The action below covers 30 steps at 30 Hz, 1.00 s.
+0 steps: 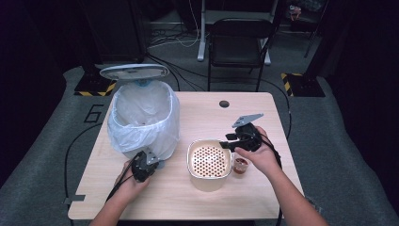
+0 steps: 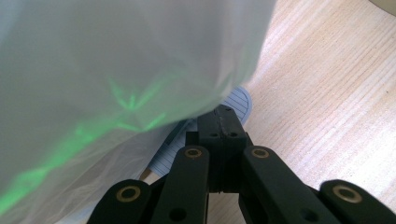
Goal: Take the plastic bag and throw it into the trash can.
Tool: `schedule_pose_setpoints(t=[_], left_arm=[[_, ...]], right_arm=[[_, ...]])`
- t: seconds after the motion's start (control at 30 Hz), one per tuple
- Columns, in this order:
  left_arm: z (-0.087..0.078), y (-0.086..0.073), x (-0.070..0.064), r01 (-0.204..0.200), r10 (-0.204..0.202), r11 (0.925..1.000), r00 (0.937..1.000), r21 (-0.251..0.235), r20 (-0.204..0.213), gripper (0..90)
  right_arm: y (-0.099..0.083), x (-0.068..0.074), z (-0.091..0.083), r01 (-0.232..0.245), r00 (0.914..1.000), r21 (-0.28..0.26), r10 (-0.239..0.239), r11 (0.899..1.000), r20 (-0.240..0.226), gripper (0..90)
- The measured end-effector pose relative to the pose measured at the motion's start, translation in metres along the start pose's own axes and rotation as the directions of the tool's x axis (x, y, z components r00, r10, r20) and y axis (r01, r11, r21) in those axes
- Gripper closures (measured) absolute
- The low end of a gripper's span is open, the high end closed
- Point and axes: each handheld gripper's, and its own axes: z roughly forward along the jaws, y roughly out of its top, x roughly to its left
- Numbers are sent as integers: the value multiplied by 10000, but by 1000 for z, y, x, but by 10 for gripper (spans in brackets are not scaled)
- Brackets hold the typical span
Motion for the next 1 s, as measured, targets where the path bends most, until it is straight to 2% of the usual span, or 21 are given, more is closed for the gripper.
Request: schedule_pose_setpoints(t=[0.07,0.13,0.27,0.47,0.67,0.83,1.0], left_arm=[[0,0,0,-14,14,10000,10000,-16,-12,900],[0,0,0,-8,8,10000,10000,-30,-13,900],[0,0,0,-7,7,10000,10000,-12,-10,900],[0,0,-1,-35,35,10000,10000,12,-39,900],[0,0,-1,-21,21,10000,10000,6,-38,900],[0,0,-1,-12,12,10000,10000,20,-23,900],[-1,0,0,5,-5,10000,10000,67,66,900]], right_arm=[[-5,-1,-13,-204,9995,-321,213,9993,254,455],[-7,-2,-17,-208,9989,-477,227,9986,405,429],[-25,-10,-35,-477,9950,-748,539,9961,844,372],[-54,-19,-46,-900,9852,-940,1024,9915,1375,292],[-79,-17,-46,-1216,9762,-1084,1386,9866,1667,153],[-86,-11,-40,-1229,9771,-1056,1389,9868,1612,105],[-89,-6,-28,-994,9826,-818,1108,9917,1493,82]])
